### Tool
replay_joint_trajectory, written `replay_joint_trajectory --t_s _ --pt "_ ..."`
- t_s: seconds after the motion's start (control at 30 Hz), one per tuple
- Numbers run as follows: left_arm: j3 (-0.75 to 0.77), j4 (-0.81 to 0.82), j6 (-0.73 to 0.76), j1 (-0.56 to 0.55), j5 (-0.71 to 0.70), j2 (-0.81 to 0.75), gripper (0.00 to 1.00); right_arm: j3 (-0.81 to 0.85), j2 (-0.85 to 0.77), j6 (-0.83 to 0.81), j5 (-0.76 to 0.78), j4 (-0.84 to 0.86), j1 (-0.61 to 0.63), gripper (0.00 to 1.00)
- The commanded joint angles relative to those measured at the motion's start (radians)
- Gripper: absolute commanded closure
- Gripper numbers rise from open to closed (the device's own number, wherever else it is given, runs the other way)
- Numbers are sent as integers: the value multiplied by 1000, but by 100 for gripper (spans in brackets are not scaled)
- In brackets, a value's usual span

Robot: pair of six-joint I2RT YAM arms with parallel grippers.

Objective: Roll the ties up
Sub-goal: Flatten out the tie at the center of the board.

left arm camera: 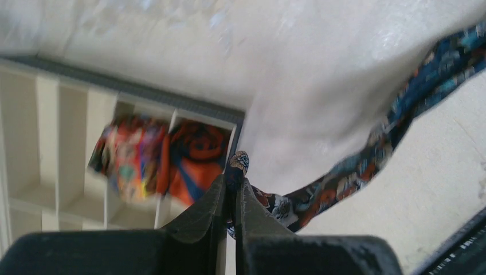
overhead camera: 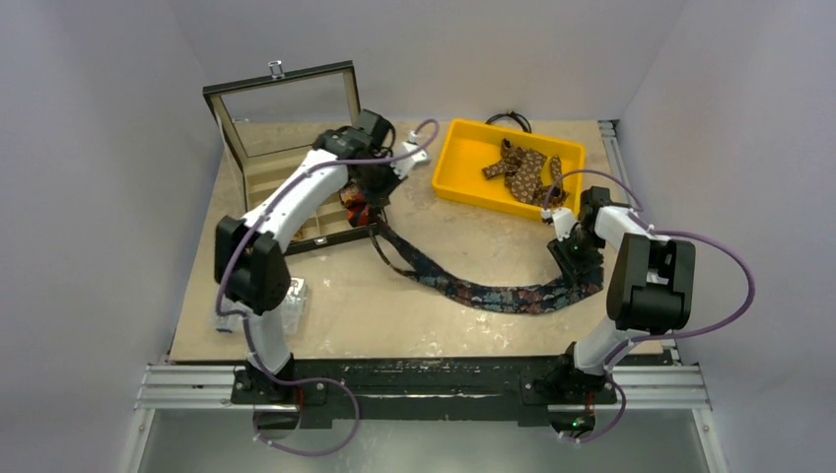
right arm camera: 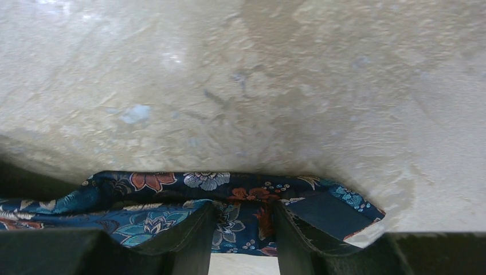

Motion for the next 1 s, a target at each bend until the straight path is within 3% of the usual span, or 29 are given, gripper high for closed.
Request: replay_joint_trajectory --t_s 0.0,0.13,0.2,0.27,0.37,0.43,0.57,0.7,0.8,0.97 --pt "-58 -235 -237 86 -106 -180 100 25 92 -84 100 124 -61 61" --pt "-205 -389 -365 196 -74 -278 100 76 122 -126 121 118 -113 61" --pt "-273 -406 -392 219 -25 -329 76 98 129 -141 129 113 -124 61" --pt "-304 -397 -398 231 28 -362 41 122 135 -155 124 100 -125 61" --pt "-290 -351 -383 304 161 -399 5 168 152 -157 99 68 -125 60" --pt "-335 -253 -299 320 205 -468 1 196 156 -157 76 47 -125 59" --pt "-517 -82 28 284 332 -652 0 231 129 -159 22 -12 -125 54" --pt "-656 -128 287 125 337 -738 0 232 80 -151 6 -39 -125 52" --pt "-755 -161 321 -45 303 -787 0 233 48 -133 -2 -61 -125 51" --pt "-876 -88 186 -307 130 -765 16 204 17 -117 6 -71 -125 51"
